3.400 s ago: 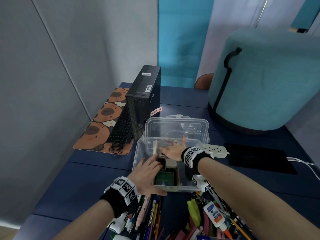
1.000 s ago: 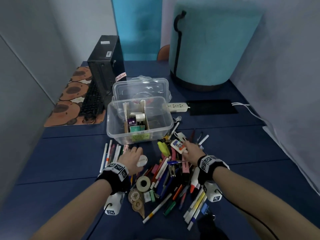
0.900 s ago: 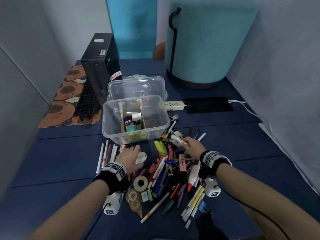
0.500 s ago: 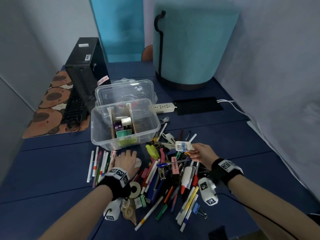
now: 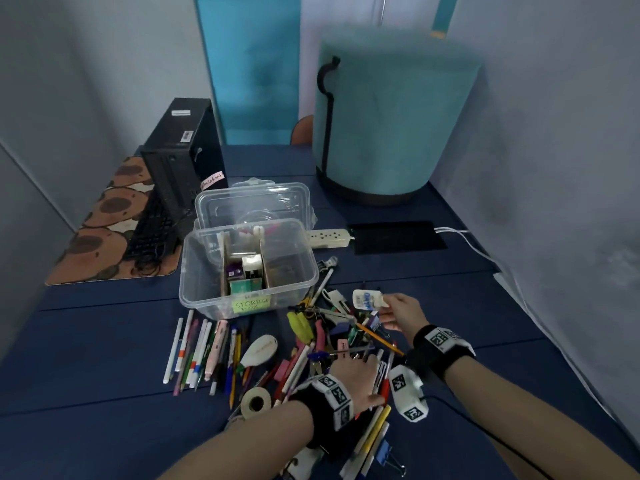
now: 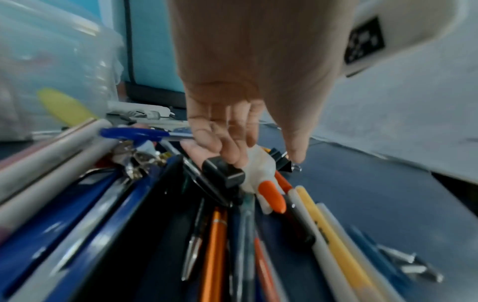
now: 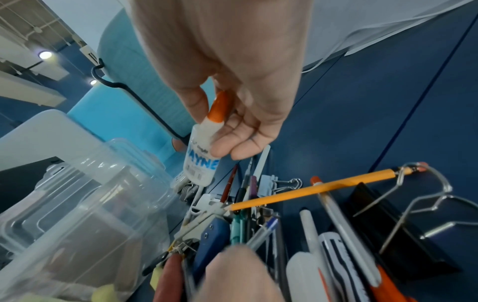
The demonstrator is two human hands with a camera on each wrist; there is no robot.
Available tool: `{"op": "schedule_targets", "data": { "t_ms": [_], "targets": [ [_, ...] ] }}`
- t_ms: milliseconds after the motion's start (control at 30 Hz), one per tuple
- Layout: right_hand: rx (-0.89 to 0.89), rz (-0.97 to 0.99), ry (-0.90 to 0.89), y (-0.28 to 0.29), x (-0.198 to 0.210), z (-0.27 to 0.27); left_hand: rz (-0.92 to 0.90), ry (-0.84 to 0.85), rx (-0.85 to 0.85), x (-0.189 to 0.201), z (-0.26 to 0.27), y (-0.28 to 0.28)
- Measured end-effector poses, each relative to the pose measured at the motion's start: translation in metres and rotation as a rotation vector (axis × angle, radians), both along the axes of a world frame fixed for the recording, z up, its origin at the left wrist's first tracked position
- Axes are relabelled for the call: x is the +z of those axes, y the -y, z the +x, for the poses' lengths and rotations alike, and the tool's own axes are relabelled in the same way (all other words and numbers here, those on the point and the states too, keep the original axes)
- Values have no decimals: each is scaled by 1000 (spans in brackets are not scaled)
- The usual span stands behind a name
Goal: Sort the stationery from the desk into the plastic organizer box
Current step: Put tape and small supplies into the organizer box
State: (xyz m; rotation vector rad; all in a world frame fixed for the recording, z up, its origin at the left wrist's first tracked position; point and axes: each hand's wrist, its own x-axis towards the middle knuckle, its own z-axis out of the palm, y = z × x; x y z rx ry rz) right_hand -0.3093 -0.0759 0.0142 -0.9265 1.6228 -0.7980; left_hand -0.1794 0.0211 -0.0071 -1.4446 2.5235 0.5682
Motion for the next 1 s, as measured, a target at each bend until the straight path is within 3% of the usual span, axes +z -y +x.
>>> {"op": "schedule_targets", "data": {
  "t_ms": [167, 400, 633, 833, 900, 1000],
  "targets": [
    [11, 9, 2, 1, 0, 3, 73, 120, 3, -14, -10, 1],
    [32, 16, 16, 6, 3, 5, 30, 30, 123, -3, -10, 6],
    [-6, -32, 79, 6, 7, 5, -202, -196, 110, 64, 64, 30],
    [-149, 0, 272, 8, 1, 13, -227, -771, 495, 66, 143, 30],
    [-255, -13, 371, 16, 4, 21, -341, -853, 597, 65, 169, 32],
    [-352, -28, 476, 39, 18, 35, -547, -807, 679, 71, 210, 51]
  ]
}}
